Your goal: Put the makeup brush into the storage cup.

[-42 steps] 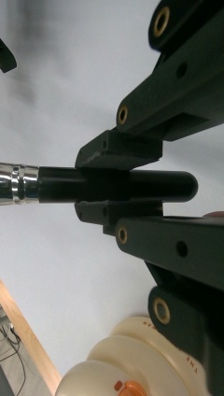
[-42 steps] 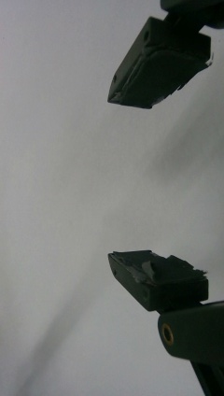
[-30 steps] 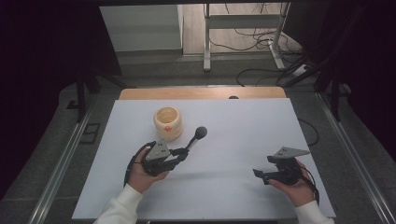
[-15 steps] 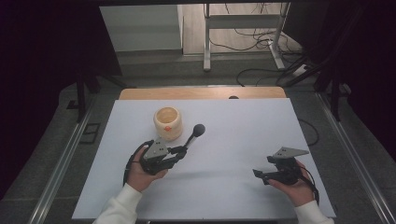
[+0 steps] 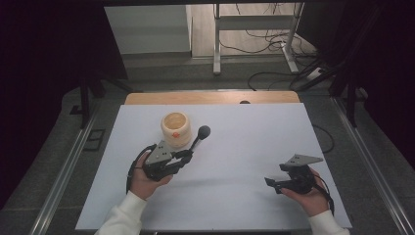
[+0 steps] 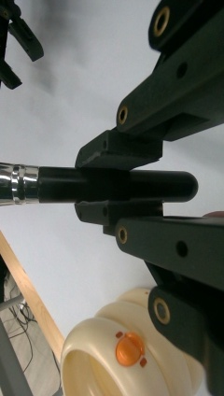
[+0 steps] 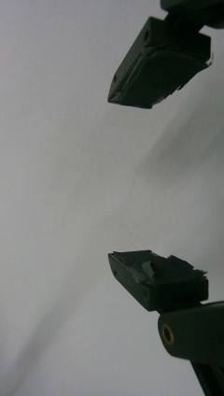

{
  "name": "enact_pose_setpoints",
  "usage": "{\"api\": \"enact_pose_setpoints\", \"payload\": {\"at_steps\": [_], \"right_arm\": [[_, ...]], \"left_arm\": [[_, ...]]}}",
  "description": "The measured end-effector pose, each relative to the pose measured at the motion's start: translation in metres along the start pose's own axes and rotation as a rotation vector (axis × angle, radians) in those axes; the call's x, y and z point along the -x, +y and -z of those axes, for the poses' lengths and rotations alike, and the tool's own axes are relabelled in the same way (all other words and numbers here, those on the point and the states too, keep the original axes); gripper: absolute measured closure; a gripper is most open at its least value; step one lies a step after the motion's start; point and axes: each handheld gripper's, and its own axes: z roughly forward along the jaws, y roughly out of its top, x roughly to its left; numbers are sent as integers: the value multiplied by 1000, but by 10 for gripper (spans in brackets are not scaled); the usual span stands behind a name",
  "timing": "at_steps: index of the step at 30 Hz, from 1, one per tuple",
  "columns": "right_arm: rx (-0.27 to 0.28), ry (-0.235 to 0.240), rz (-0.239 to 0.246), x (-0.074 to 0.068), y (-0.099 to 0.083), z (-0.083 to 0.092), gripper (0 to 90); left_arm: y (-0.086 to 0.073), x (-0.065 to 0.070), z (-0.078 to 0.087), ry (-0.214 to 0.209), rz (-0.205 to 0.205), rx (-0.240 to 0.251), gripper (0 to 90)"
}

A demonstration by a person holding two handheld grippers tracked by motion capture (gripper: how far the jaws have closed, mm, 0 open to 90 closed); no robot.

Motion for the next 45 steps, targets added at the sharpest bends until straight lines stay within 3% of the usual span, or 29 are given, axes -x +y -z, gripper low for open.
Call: {"api": "enact_pose_setpoints", "payload": {"at_steps": [45], "right_arm": [[-17,-12,9,0,-1,-3,203]], "left_arm": [[1,-20,19,65,65,69,748]]}}
